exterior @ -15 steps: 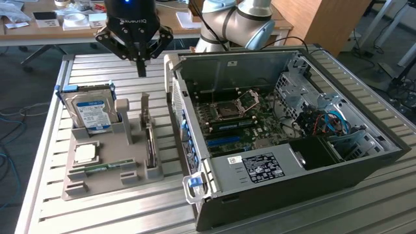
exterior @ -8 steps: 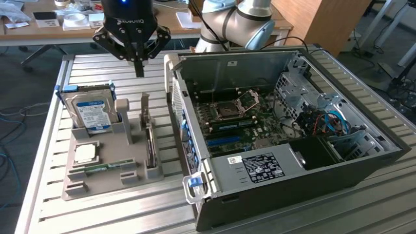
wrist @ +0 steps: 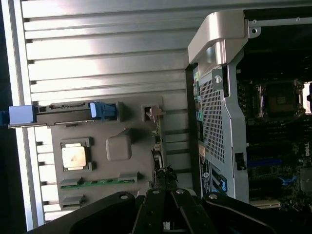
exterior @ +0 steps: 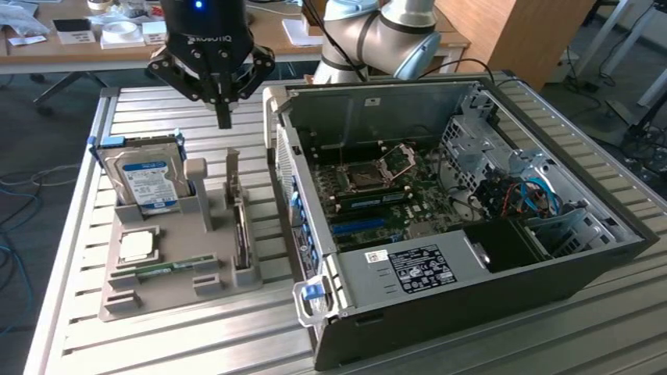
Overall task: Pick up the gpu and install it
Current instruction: 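Reach for the gpu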
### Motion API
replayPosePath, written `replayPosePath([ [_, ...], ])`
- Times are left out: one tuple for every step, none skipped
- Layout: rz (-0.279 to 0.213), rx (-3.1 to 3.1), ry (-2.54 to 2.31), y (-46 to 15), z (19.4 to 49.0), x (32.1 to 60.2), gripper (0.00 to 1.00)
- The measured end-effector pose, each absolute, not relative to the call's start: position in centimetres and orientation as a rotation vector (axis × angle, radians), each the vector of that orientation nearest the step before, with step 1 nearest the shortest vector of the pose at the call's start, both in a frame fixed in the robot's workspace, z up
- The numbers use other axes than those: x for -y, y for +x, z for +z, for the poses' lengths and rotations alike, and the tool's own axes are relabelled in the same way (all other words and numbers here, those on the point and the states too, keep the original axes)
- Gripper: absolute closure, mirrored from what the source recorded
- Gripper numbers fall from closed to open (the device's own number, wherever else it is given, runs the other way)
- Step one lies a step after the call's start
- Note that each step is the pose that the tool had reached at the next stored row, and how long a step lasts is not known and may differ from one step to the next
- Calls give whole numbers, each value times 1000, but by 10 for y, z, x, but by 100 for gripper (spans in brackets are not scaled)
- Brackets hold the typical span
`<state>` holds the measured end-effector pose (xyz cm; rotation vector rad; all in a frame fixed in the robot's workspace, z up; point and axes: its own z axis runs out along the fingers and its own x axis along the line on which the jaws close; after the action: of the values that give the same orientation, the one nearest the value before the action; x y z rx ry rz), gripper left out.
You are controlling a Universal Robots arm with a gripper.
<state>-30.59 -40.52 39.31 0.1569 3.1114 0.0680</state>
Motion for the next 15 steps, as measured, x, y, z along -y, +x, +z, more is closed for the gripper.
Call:
replayPosePath([
  [68, -3111, 157, -306, 393, 407, 89],
  [68, -3111, 157, -306, 393, 409, 89],
  [68, -3111, 157, -306, 393, 410, 89],
  [68, -3111, 157, -306, 393, 412, 89],
  [68, -3111, 157, -306, 393, 413, 89],
  [68, -3111, 157, -306, 393, 415, 89],
  [68, -3111, 157, -306, 393, 416, 89],
  [68, -3111, 157, -306, 393, 418, 89],
  [68, -3111, 157, -306, 393, 419, 89],
  [68, -3111, 157, -306, 393, 421, 89],
  [68, -3111, 157, -306, 393, 423, 89],
  [68, -3111, 157, -306, 393, 424, 89],
  [68, -3111, 157, -306, 393, 426, 89],
  [68, -3111, 157, -306, 393, 427, 89],
  [68, -3111, 157, -306, 393, 428, 89],
])
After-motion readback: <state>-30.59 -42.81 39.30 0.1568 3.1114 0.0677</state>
